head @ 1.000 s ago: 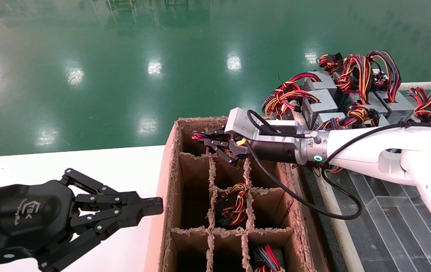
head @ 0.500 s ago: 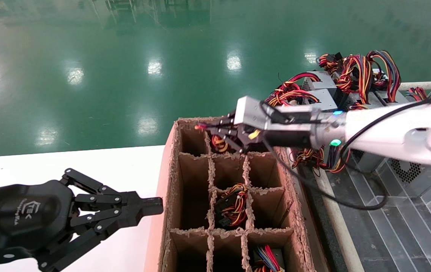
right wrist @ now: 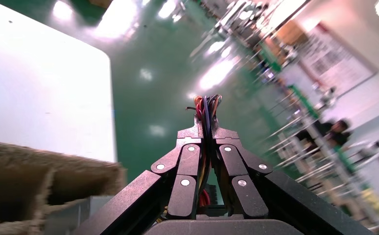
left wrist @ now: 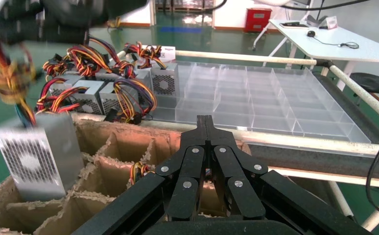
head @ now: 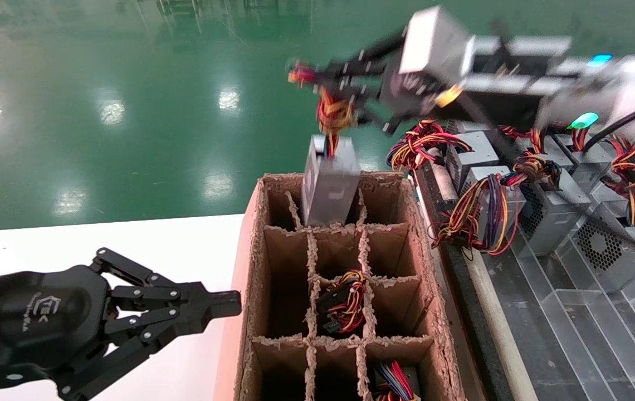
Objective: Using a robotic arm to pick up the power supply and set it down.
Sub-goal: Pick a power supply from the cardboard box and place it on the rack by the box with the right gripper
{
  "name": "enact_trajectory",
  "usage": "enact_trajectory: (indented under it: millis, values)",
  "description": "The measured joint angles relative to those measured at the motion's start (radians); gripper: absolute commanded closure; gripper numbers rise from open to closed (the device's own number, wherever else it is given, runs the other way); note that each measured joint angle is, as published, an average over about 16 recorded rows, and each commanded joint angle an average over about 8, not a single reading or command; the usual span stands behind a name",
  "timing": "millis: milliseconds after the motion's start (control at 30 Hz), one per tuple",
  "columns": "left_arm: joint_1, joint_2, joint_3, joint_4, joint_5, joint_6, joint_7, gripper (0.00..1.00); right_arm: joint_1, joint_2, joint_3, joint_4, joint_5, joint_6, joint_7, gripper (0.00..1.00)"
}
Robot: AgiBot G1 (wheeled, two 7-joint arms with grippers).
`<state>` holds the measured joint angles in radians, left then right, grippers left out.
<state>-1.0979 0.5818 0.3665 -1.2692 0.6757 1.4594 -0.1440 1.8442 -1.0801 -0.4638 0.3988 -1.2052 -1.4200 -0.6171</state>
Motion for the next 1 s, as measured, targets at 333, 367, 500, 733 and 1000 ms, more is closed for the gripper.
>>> enact_trajectory:
  millis: [333, 367, 500, 733, 1000]
  values:
    - [0.000, 0.000, 0.000, 0.000, 0.000, 0.000, 0.000, 1.00, 0.019, 0.188, 0.033, 0.414, 0.022, 0.003, 0.289, 1.00]
    - [0.000, 0.000, 0.000, 0.000, 0.000, 0.000, 0.000, 1.00, 0.016, 0.210, 0.035, 0.464, 0.020, 0.010, 0.326, 1.00]
    - [0.000, 0.000, 0.000, 0.000, 0.000, 0.000, 0.000, 1.00, -0.003, 0.306, 0.050, 0.660, 0.011, 0.050, 0.477, 1.00]
    - [0.000, 0.000, 0.000, 0.000, 0.000, 0.000, 0.000, 1.00, -0.025, 0.475, 0.088, 0.894, 0.023, 0.077, 0.676, 1.00]
    - [0.000, 0.000, 0.000, 0.000, 0.000, 0.000, 0.000, 1.00, 0.003, 0.645, 0.128, 0.961, 0.082, -0.018, 0.773, 1.00]
